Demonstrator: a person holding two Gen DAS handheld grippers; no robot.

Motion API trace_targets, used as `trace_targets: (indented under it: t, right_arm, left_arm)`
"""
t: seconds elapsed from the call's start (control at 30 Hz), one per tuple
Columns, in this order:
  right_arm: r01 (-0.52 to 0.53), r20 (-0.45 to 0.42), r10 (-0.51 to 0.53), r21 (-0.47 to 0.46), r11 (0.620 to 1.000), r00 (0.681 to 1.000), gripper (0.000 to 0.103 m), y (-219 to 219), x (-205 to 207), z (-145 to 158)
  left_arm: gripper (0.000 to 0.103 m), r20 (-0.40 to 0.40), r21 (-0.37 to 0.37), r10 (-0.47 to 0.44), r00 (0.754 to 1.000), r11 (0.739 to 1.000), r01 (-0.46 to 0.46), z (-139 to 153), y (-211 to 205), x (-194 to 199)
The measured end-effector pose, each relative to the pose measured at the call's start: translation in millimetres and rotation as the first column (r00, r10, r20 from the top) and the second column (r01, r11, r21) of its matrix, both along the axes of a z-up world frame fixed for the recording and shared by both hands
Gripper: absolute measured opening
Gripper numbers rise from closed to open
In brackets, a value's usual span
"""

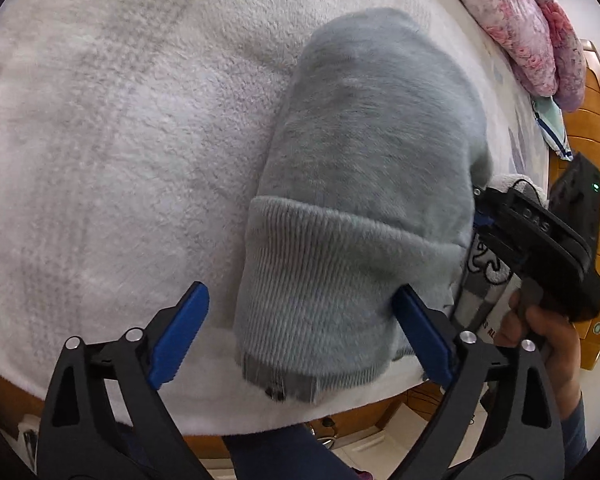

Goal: Fold large clothes
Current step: 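Grip the hoodie bundle with both tools and lift it off the bed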

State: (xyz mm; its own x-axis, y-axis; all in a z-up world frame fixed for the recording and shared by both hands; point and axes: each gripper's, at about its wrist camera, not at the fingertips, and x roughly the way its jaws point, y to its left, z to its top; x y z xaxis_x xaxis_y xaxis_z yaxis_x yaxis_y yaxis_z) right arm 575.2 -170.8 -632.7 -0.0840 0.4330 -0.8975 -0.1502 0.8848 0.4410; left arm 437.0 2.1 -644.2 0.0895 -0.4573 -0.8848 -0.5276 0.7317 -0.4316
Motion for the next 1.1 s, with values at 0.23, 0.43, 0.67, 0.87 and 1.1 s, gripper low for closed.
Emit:
trace_targets:
  t: [0.23,0.43,0.67,0.87,1.1]
  right_arm:
    - [0.011,0.033,-0.010,-0.017,1.000,0.999,0.023,11.0,3.2,-2.7]
    - [0.111,0.053,-0.111,-0.004,0.994,0.992,0.036,-2.2,-13.3,18.4]
    - [0.509,-0.108,-0.498,0.172,0.843,0.861,0.082,-55.1,-131.7,53.4]
    - [0.921,-0.559,-0.735,0.290,0.261,0.384,0.087,-58.2,-243.6,2.0]
    - [0.948,-0.670,-0.719,0.314,-0.053,0.182,0.088,-15.4,-268.4,-43.2]
  left_arm:
    - [0.082,0.013,-0.055,-0.051,0.999,0.997,0.052,-18.9,-6.8,20.0]
    - [0.056,0.020,-0.113,-0.070,0.997,0.991,0.072,-13.0,1.1,18.7]
    - [0.050,0.023,-0.186,-0.136,0.990,0.973,0.138,7.5,13.4,29.0]
    - [0.049,0.000,-0.254,-0.082,0.997,0.964,0.080,20.8,33.4,21.8]
    - [0.049,-0.028,-0.249,-0.069,0.997,0.967,0.060,25.4,44.5,9.9]
